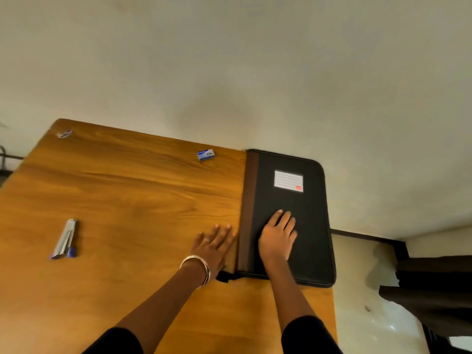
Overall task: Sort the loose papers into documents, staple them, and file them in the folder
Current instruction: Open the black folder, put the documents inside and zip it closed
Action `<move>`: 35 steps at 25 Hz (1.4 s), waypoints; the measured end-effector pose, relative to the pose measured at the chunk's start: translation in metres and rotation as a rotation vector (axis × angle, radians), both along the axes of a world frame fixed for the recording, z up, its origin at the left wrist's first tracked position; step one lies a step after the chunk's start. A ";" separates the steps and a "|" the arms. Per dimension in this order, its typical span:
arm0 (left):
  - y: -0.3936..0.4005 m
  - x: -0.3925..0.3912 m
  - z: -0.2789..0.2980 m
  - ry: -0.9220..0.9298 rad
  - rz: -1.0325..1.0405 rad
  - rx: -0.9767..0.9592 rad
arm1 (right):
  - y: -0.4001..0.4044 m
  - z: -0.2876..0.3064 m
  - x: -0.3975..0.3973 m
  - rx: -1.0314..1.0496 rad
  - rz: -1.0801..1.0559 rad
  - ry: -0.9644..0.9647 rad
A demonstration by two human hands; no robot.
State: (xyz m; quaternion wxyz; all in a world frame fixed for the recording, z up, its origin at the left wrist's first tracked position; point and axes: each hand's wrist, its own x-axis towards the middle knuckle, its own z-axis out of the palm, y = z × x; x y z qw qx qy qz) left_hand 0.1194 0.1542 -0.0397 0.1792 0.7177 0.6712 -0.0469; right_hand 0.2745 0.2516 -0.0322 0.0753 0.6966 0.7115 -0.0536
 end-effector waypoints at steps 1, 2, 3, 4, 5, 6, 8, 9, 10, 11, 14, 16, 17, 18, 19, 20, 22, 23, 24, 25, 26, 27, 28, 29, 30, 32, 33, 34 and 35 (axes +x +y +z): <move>-0.027 -0.015 -0.003 -0.019 -0.036 0.061 | -0.026 0.000 -0.022 0.017 0.030 0.060; -0.049 -0.029 -0.003 -0.071 -0.040 0.060 | -0.048 0.000 -0.042 0.001 0.068 0.112; -0.071 -0.045 -0.005 -0.102 -0.052 0.096 | -0.069 0.002 -0.060 -0.019 0.122 0.143; -0.093 -0.066 -0.008 -0.189 -0.058 0.120 | -0.091 0.004 -0.082 -0.045 0.200 0.173; -0.107 -0.082 -0.014 -0.278 -0.066 0.178 | -0.106 0.003 -0.096 -0.072 0.284 0.210; -0.118 -0.101 -0.012 -0.334 -0.048 0.210 | -0.120 0.003 -0.112 -0.101 0.370 0.248; -0.148 -0.152 -0.002 -0.357 0.126 0.306 | -0.150 0.003 -0.159 -0.145 0.538 0.314; -0.162 -0.179 0.002 -0.371 0.226 0.355 | -0.161 0.005 -0.184 -0.156 0.589 0.344; -0.174 -0.203 0.007 -0.403 0.331 0.370 | -0.167 0.007 -0.204 -0.174 0.622 0.364; -0.188 -0.229 0.009 -0.419 0.432 0.392 | -0.172 0.010 -0.227 -0.198 0.628 0.382; -0.227 -0.318 0.013 -0.378 0.707 0.324 | -0.192 0.016 -0.309 -0.259 0.489 0.470; -0.242 -0.361 0.015 -0.319 0.848 0.273 | -0.203 0.018 -0.356 -0.291 0.364 0.438; -0.247 -0.375 0.015 -0.295 0.895 0.252 | -0.207 0.018 -0.376 -0.316 0.291 0.407; -0.252 -0.386 0.018 -0.276 0.926 0.226 | -0.210 0.020 -0.394 -0.339 0.228 0.381; -0.254 -0.391 0.018 -0.261 0.940 0.218 | -0.213 0.020 -0.404 -0.353 0.198 0.338; -0.255 -0.395 0.019 -0.252 0.944 0.203 | -0.216 0.020 -0.411 -0.355 0.196 0.290; -0.251 -0.399 0.020 -0.252 0.917 0.177 | -0.217 0.020 -0.414 -0.331 0.221 0.246; -0.245 -0.399 0.019 -0.268 0.888 0.175 | -0.213 0.018 -0.408 -0.323 0.215 0.285; -0.238 -0.397 0.019 -0.285 0.856 0.173 | -0.208 0.019 -0.399 -0.333 0.191 0.368; -0.229 -0.394 0.019 -0.300 0.825 0.173 | -0.203 0.020 -0.386 -0.351 0.150 0.473; -0.219 -0.389 0.019 -0.314 0.799 0.175 | -0.195 0.023 -0.370 -0.357 0.102 0.581; -0.209 -0.385 0.018 -0.327 0.775 0.185 | -0.187 0.027 -0.352 -0.344 0.051 0.690; -0.196 -0.379 0.018 -0.340 0.749 0.194 | -0.175 0.031 -0.332 -0.315 -0.016 0.779; -0.181 -0.371 0.018 -0.350 0.717 0.201 | -0.161 0.036 -0.310 -0.263 -0.087 0.835; -0.164 -0.361 0.019 -0.357 0.688 0.203 | -0.144 0.039 -0.286 -0.202 -0.153 0.853; -0.131 -0.341 0.020 -0.357 0.645 0.204 | -0.109 0.041 -0.246 -0.071 -0.248 0.809; -0.110 -0.328 0.020 -0.353 0.623 0.211 | -0.088 0.040 -0.227 -0.019 -0.291 0.763; -0.088 -0.313 0.020 -0.353 0.607 0.214 | -0.066 0.041 -0.209 0.010 -0.327 0.725; -0.070 -0.301 0.022 -0.355 0.591 0.219 | -0.047 0.043 -0.199 0.027 -0.353 0.702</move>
